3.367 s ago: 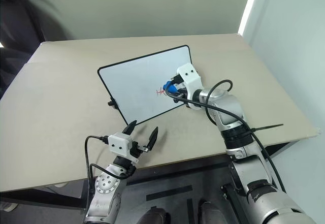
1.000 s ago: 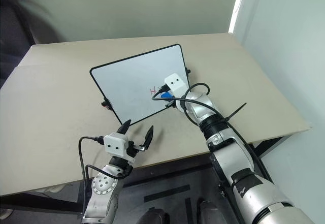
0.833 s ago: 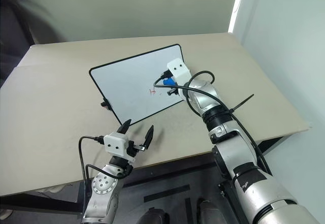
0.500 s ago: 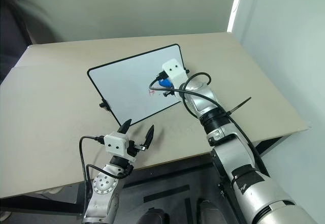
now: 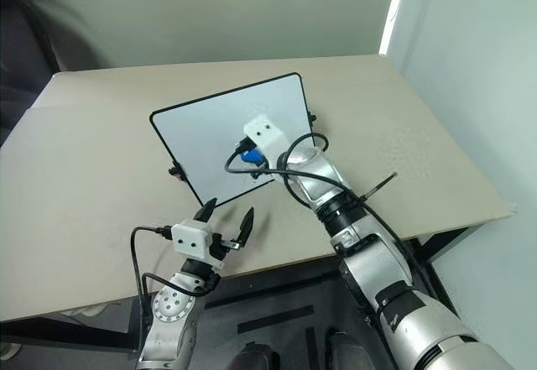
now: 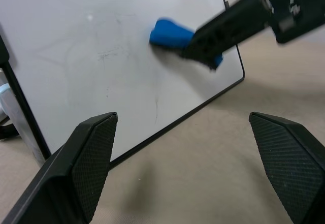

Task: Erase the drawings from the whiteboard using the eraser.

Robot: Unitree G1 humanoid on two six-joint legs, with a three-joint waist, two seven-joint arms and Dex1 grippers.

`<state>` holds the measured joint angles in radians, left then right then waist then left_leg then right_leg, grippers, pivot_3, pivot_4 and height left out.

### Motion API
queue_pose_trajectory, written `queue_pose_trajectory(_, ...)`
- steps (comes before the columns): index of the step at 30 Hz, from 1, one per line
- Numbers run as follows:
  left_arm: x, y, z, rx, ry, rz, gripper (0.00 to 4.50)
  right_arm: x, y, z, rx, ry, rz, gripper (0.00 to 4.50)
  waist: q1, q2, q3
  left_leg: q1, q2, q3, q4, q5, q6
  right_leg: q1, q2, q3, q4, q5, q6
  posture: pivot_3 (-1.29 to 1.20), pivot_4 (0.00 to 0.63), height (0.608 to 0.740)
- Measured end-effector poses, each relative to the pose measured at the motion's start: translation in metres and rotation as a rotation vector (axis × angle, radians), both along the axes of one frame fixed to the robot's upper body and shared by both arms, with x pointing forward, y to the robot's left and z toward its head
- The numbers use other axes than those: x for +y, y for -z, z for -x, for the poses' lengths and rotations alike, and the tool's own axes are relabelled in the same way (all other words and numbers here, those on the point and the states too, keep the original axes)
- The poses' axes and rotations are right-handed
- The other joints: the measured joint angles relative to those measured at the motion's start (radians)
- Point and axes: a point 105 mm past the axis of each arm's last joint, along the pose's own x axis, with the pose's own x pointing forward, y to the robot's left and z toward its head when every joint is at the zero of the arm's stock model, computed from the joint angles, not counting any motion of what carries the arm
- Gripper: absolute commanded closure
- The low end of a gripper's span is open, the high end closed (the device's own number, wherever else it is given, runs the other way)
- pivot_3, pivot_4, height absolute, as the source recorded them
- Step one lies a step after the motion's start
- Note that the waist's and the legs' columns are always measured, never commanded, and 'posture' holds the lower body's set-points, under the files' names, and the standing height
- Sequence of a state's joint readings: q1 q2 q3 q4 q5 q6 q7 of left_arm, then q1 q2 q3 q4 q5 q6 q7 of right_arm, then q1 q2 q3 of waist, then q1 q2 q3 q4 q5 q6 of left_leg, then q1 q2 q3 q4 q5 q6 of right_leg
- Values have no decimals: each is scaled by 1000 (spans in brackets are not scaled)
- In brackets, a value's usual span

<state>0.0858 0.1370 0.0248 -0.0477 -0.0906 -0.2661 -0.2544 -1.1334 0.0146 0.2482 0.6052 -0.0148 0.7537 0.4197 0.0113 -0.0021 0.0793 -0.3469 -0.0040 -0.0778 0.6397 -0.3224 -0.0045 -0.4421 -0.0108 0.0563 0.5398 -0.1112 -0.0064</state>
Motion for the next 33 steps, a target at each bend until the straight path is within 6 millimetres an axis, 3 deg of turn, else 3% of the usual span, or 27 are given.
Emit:
queue_pose_trajectory(3,0,0,0,-2,-1,0,0,-10,-6,-9,-10,53,-8,4003,0,0,0,0,0,0,0,-1,-2,0,0,0,0,0,0,0,150,740)
queue_pose_trajectory(9,0,0,0,-3,0,0,0,-17,3,-14,12,96,-3,4003,0,0,0,0,0,0,-1,0,-5,1,0,0,1,0,0,0,150,740)
queue_pose_trajectory(17,0,0,1,-2,1,0,0,15,19,15,21,-54,26,4003,-6,0,0,0,1,0,-2,1,-4,1,1,-1,1,0,0,0,150,740)
queue_pose_trajectory(23,0,0,1,-4,0,0,0,32,8,29,-14,-140,25,4003,-2,0,0,0,1,0,-1,1,-3,0,0,-2,0,0,-1,0,150,740)
queue_pose_trajectory(26,0,-1,1,-7,-2,0,0,27,12,25,2,-113,32,4003,2,0,0,0,0,0,0,0,-3,0,-1,-2,0,-1,-1,0,150,740)
queue_pose_trajectory(33,1,-1,1,-7,-4,-1,0,-14,15,-8,43,95,51,4003,3,0,0,0,-2,0,0,0,-5,1,-3,-2,1,1,-3,0,150,740)
